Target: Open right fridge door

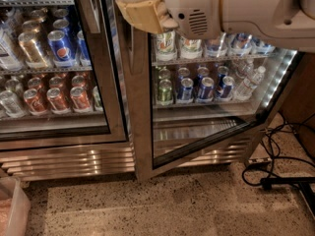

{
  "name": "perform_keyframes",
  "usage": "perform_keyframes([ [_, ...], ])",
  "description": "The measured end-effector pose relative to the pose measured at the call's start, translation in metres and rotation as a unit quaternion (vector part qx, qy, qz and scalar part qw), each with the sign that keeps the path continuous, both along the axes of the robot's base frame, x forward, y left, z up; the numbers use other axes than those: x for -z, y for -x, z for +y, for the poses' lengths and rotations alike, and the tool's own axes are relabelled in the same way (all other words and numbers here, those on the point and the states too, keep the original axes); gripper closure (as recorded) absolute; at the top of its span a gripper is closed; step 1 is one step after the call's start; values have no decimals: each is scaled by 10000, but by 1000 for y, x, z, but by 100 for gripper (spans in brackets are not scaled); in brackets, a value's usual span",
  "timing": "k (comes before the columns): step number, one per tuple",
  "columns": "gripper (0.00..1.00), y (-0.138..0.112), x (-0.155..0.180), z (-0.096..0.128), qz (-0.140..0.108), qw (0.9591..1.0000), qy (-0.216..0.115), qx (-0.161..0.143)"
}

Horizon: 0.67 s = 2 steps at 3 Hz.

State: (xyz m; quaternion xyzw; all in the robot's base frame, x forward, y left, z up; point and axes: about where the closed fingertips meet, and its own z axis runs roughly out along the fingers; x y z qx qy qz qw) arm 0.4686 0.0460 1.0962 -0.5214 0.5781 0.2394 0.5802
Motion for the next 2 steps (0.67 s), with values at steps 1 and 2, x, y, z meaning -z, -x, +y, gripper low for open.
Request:
perform_keyframes([
  [1,100,0,0,-2,13,10000,39,44],
  [2,100,0,1,-4,20,9999,64,77],
])
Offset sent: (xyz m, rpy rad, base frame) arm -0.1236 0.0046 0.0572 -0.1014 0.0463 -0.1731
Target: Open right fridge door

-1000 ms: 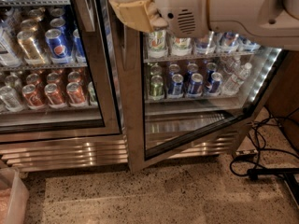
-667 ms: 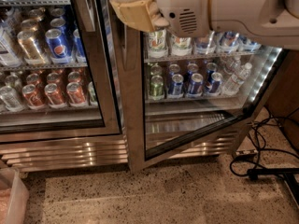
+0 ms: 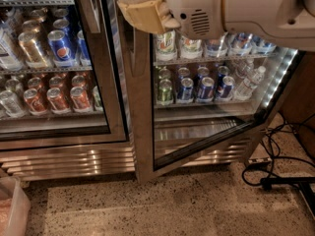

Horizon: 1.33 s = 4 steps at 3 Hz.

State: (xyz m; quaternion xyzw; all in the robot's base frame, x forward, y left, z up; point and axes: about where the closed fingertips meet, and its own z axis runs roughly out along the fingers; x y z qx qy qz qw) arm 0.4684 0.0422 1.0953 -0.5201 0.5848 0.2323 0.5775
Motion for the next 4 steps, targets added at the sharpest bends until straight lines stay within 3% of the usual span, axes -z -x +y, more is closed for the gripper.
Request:
perform_keyframes([
  [4,100,2,-1,-5,24,9999,64,131],
])
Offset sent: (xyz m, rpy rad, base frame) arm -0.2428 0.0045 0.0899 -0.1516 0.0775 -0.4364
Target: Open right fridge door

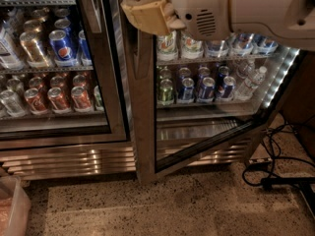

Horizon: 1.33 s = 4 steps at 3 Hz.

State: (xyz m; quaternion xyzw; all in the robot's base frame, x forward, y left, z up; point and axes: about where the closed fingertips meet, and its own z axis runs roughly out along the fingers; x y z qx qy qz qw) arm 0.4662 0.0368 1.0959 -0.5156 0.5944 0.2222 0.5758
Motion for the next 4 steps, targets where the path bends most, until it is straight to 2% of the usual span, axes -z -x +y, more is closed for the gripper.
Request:
perform_keyframes([
  [2,100,7,-4,0,30,9999,62,91],
  [3,82,6,-3,-4,29,9999,62,91],
  [4,59,6,-3,-4,29,9999,62,91],
])
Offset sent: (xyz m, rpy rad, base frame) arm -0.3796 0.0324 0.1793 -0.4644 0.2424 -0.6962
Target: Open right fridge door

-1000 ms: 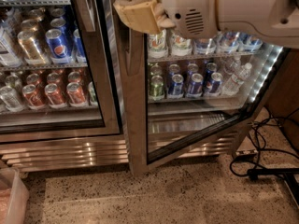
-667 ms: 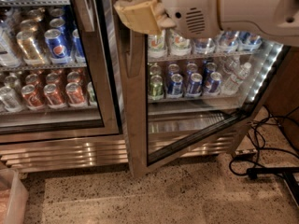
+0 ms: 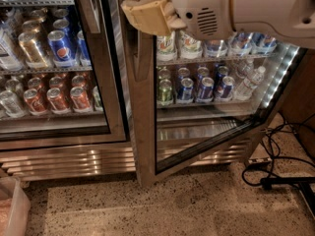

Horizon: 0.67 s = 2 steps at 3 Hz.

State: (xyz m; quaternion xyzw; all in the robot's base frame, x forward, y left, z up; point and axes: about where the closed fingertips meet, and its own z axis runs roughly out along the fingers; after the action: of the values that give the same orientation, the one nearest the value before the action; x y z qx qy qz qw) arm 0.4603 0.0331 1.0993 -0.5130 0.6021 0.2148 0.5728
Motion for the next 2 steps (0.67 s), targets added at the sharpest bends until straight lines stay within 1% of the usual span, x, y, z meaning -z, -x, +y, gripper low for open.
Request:
perform_keyframes([
  [2,13,0,0,0,0,10000,0,0],
])
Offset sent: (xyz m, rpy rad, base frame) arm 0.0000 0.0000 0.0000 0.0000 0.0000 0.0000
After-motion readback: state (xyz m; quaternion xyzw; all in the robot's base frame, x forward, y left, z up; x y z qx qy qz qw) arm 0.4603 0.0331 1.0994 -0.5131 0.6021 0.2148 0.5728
